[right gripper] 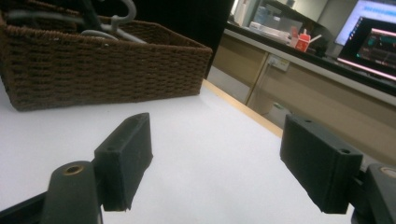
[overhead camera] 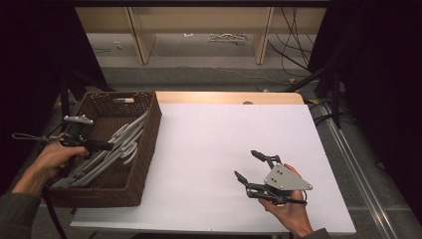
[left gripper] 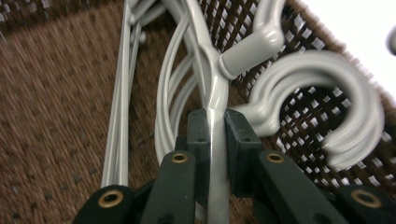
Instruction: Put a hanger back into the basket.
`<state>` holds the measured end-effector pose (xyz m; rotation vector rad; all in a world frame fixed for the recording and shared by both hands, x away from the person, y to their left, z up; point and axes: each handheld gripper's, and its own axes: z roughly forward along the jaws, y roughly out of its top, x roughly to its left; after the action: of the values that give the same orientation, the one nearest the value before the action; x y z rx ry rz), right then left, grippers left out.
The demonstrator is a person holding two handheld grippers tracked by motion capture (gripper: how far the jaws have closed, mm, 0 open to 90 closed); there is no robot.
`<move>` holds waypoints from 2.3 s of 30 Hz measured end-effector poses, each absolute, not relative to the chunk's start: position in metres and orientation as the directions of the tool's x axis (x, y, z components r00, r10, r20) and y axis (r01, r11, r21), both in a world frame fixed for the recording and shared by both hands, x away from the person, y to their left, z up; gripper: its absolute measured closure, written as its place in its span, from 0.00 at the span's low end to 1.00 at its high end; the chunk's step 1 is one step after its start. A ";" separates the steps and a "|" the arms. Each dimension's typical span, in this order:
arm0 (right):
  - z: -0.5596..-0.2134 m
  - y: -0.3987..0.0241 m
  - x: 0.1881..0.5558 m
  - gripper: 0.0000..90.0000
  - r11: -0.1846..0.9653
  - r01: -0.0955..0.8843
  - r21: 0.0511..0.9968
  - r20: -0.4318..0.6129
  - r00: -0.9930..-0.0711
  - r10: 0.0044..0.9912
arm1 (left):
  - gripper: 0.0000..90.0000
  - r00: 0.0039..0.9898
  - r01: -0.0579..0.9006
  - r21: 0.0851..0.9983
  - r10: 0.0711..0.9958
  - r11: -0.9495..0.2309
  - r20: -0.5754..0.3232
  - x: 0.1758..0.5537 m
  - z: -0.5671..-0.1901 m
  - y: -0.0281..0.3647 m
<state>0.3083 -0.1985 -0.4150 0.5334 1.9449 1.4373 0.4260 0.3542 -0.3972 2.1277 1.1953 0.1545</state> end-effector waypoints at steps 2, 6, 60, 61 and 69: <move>-0.415 -0.201 0.308 0.28 0.293 -0.039 0.955 -0.234 -0.704 0.670 | 0.90 0.571 0.717 0.610 0.787 -0.338 -0.235 0.425 -0.402 0.352; -0.417 -0.204 0.306 0.27 0.279 0.004 0.960 -0.197 -0.699 0.687 | 0.89 0.575 0.730 0.591 0.776 -0.343 -0.259 0.423 -0.408 0.345; -0.429 -0.218 0.281 0.19 0.204 0.203 0.958 -0.022 -0.655 0.755 | 0.23 0.727 0.237 0.965 0.679 -0.116 -0.097 0.316 -0.381 0.205; -0.429 -0.218 0.281 0.19 0.204 0.197 0.959 -0.026 -0.653 0.757 | 0.22 0.727 0.235 0.965 0.681 -0.118 -0.094 0.315 -0.384 0.203; -0.429 -0.220 0.278 0.19 0.201 0.205 0.958 -0.020 -0.651 0.759 | 0.18 0.735 0.228 0.964 0.673 -0.136 -0.078 0.307 -0.398 0.186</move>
<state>0.2780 -0.2200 -0.4291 0.8944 1.9838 1.4628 0.3074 0.1863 -0.3984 1.7039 0.7224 0.4491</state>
